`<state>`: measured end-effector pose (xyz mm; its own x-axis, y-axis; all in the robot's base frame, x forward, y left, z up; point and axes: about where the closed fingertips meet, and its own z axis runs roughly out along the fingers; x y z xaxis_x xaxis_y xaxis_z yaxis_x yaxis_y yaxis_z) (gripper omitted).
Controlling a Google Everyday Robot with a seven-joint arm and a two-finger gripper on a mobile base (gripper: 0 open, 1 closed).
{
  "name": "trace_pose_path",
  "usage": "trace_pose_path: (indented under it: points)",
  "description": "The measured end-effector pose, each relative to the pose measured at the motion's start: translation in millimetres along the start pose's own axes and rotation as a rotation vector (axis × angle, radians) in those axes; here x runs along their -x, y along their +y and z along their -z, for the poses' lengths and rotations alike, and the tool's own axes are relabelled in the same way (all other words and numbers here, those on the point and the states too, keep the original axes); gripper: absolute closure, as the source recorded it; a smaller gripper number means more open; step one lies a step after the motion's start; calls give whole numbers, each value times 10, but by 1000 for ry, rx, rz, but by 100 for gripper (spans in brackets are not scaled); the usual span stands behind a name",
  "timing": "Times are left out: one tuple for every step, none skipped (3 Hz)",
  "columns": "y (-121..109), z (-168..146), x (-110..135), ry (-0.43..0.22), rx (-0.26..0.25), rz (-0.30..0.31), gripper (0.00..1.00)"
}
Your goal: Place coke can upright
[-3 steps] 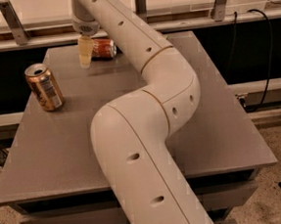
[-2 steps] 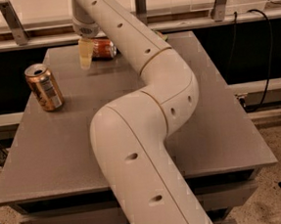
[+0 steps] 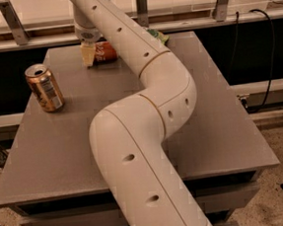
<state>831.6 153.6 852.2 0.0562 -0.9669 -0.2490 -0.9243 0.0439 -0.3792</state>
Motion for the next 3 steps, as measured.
trace_pose_path:
  points:
    - [37,-24,-10,3,17,1,67]
    - [23,70,-17,12,12,9,89]
    - [-107,348,-92,8,-39,-8,100]
